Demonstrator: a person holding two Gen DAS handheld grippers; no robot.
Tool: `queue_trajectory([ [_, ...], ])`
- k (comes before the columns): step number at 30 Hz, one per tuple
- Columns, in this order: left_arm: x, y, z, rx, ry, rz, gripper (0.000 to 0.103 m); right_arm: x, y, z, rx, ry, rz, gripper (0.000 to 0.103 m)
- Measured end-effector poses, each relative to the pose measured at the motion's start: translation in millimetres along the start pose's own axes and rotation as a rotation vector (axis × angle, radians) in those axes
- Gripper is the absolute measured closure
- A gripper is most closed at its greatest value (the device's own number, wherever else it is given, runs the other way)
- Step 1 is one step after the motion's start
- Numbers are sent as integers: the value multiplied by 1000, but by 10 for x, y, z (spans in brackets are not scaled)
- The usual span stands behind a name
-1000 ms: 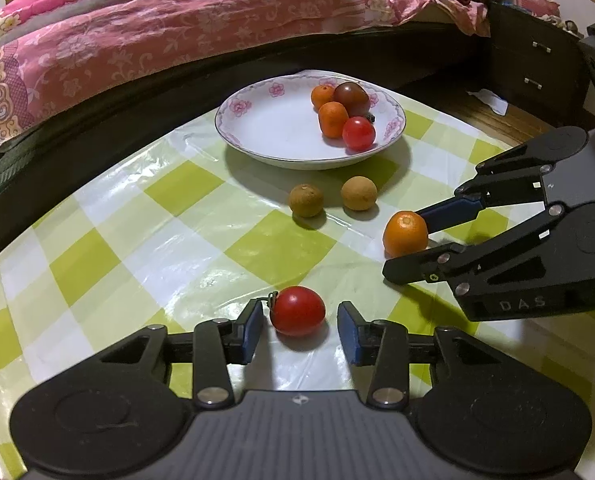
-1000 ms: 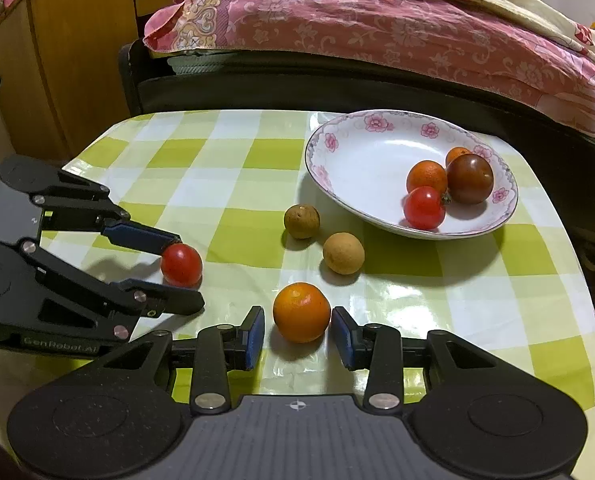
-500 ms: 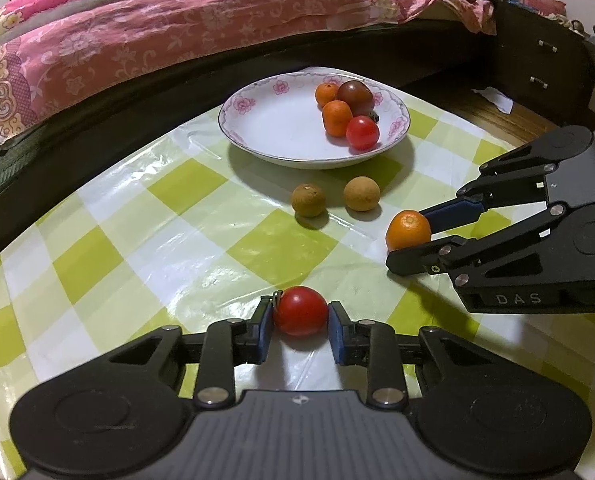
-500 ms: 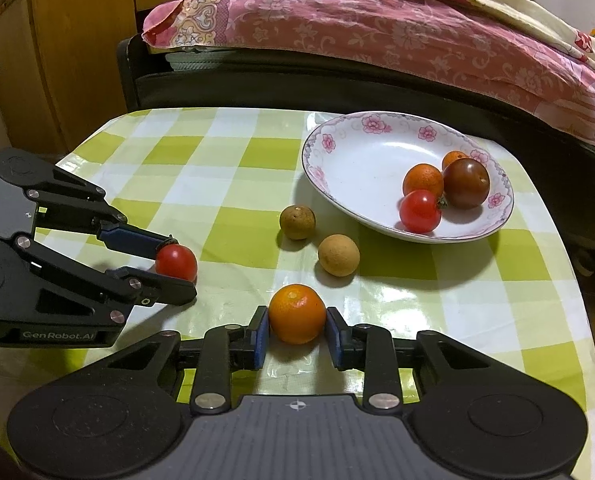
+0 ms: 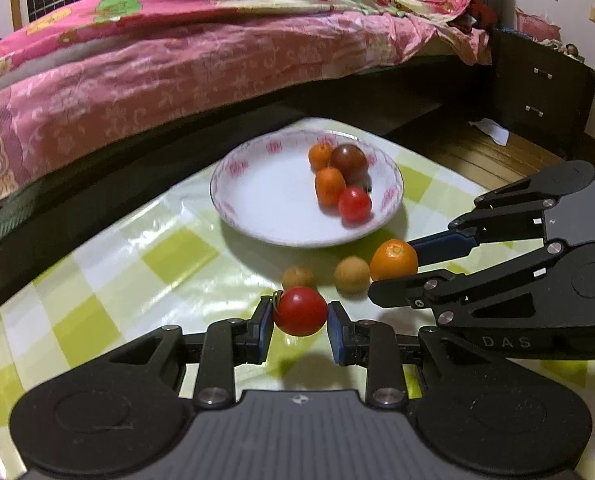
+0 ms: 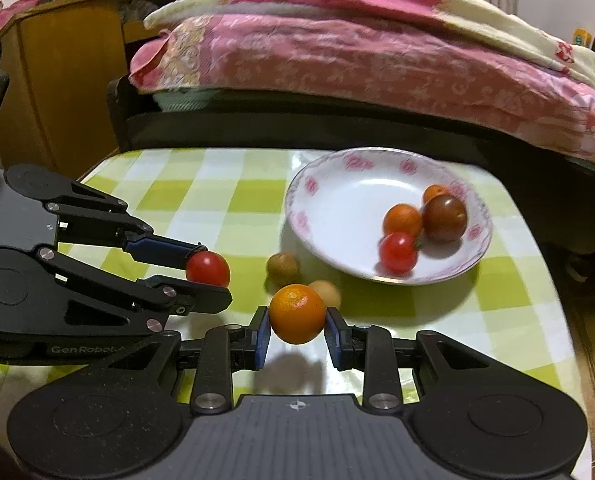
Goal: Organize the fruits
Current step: 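Open the right gripper over the bowl to drop the tangerine while the left drops the cherry tomato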
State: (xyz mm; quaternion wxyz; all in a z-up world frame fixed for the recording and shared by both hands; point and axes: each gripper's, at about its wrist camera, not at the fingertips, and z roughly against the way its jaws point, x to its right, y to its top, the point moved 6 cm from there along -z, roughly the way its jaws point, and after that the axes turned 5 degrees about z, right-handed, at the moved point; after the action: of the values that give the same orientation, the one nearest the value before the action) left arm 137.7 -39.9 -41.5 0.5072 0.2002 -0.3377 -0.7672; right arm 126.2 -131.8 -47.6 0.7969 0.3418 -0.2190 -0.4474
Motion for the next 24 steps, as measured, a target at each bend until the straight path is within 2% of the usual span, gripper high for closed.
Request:
queue_trajectory([
  [9, -44, 245, -74, 37, 3, 20, 66, 150, 125, -3, 28, -30, -30, 77],
  [24, -80, 362, -182, 41, 6, 30, 66, 273, 221, -77, 33, -48, -61, 77],
])
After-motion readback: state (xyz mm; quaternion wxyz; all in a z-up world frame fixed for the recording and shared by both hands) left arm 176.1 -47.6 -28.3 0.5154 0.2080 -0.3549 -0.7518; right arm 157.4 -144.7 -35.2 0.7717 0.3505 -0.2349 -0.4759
